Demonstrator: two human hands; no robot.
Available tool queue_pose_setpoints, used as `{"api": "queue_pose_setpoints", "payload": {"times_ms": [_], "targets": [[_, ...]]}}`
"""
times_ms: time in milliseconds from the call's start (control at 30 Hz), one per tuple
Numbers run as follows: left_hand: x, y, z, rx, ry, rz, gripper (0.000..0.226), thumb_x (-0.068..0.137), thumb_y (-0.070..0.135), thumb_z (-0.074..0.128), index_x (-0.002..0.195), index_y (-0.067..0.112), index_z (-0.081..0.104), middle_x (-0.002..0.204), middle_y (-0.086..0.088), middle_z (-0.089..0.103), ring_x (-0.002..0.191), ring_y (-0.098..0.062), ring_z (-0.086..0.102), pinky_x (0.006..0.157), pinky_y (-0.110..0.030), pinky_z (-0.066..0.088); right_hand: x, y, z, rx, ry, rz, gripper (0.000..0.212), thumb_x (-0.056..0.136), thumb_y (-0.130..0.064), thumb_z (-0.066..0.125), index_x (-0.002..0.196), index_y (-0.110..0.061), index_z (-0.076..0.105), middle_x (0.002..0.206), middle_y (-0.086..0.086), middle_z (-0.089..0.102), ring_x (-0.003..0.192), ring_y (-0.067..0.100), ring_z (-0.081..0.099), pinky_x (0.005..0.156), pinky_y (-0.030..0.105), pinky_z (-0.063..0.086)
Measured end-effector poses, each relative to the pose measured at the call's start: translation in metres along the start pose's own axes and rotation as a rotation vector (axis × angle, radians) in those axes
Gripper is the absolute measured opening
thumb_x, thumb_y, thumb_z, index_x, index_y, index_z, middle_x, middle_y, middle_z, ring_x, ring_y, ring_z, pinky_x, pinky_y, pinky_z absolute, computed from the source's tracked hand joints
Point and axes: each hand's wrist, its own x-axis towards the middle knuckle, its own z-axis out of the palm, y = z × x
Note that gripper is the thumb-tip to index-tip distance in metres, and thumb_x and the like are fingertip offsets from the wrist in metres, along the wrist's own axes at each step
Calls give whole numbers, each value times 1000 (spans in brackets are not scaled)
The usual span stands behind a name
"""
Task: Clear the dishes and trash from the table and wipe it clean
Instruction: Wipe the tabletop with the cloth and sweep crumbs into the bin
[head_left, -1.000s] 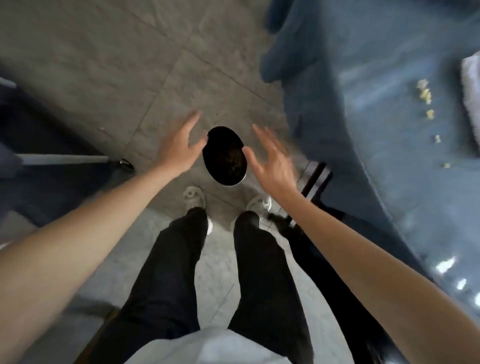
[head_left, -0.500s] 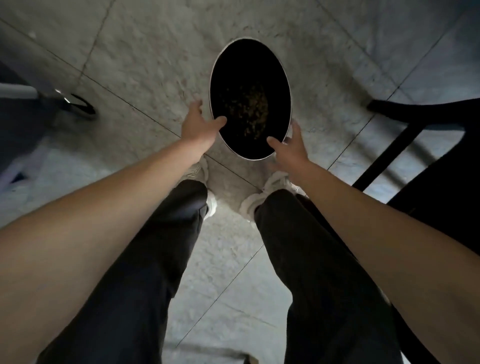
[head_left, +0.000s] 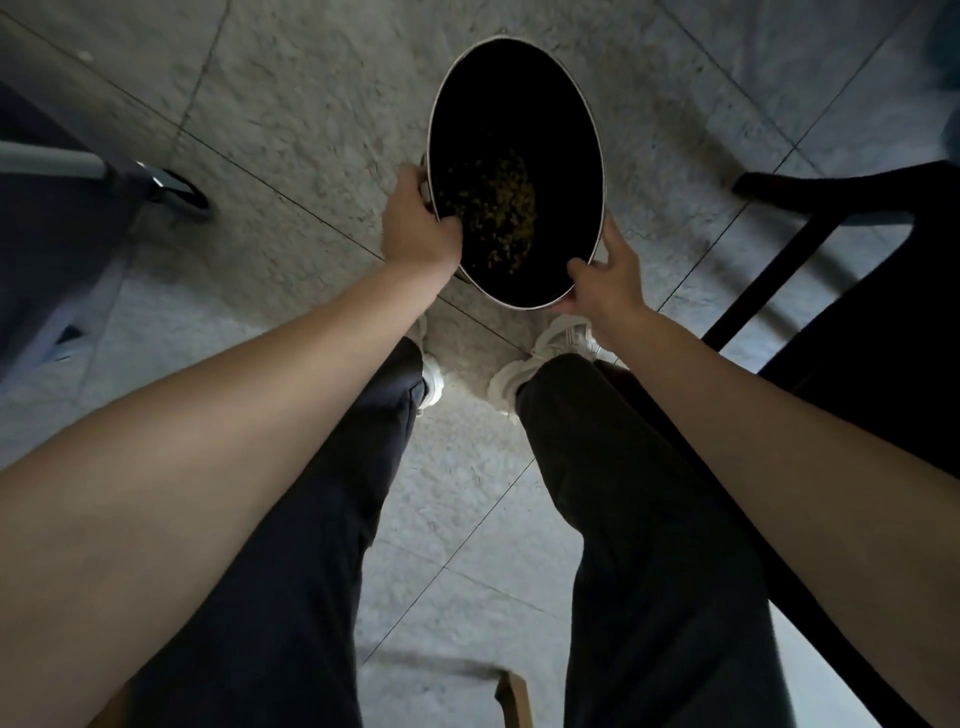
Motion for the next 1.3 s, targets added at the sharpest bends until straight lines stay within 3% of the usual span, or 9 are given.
{"api": "queue_pose_setpoints", "payload": {"times_ms": [300, 433, 667, 767, 833, 933, 1067, 1200, 1300], "targets": [[-135, 96, -100, -28, 17, 1, 38, 81, 8, 66, 111, 27, 53, 89, 18, 55, 79, -10, 64, 69, -49, 63, -173, -57, -44, -17, -10, -78, 83, 98, 11, 50, 159, -42, 33, 127, 14, 70, 91, 23, 79, 63, 43, 66], [-192, 149, -150, -56, -45, -13, 38, 84, 5, 69, 109, 28, 51, 94, 16, 58, 89, -25, 71, 74, -49, 63, -253, -96, -64, -10, 12, -53, 81, 97, 9, 52, 159, -39, 34, 119, 14, 73, 82, 25, 80, 62, 44, 66], [-253, 216, -198, 57, -76, 105, 46, 75, 14, 70, 110, 30, 44, 103, 3, 64, 88, -22, 70, 72, -39, 59, -344, -139, -98, -25, 20, -101, 82, 98, 7, 53, 155, -49, 34, 115, 1, 75, 79, 30, 80, 62, 42, 66], [-260, 235, -204, 98, -141, 84, 40, 80, 12, 66, 114, 24, 47, 111, -5, 62, 92, -31, 70, 76, -51, 62, -364, -148, -105, -5, 17, -129, 80, 97, 10, 50, 124, -65, 55, 106, -10, 73, 80, 29, 81, 59, 40, 66], [-266, 244, -203, 183, -134, 112, 31, 85, 12, 61, 113, 18, 51, 114, -9, 62, 95, -36, 69, 80, -52, 61, -370, -152, -108, -8, 20, -150, 83, 97, 10, 48, 109, -72, 53, 111, -7, 72, 79, 28, 80, 60, 42, 66], [-274, 261, -192, 299, -87, 190, 33, 87, 13, 59, 119, 10, 54, 121, -15, 61, 103, -37, 66, 88, -50, 58, -366, -157, -119, 42, 36, -151, 79, 97, 9, 48, 129, -63, 53, 117, 2, 73, 79, 27, 80, 59, 42, 65], [-276, 285, -175, 275, -118, 178, 29, 85, 11, 61, 113, 11, 58, 107, -15, 68, 91, -37, 71, 79, -51, 62, -353, -163, -145, 51, -24, -94, 74, 100, 7, 53, 154, -44, 41, 115, -11, 61, 89, 25, 79, 60, 38, 65], [-281, 303, -154, 193, -65, 101, 19, 86, 7, 62, 103, 16, 60, 99, -9, 70, 81, -29, 73, 60, -46, 65, -341, -189, -185, -128, -132, -123, 63, 99, 6, 54, 153, -24, 43, 116, 7, 69, 80, 22, 76, 64, 33, 65], [-286, 315, -140, 140, -53, 53, 21, 88, 4, 61, 89, 24, 56, 94, -6, 70, 75, -23, 73, 51, -36, 62, -328, -227, -239, -178, -121, -234, 37, 100, -4, 59, 135, -15, 63, 105, 11, 75, 75, 20, 71, 75, 37, 63]]}}
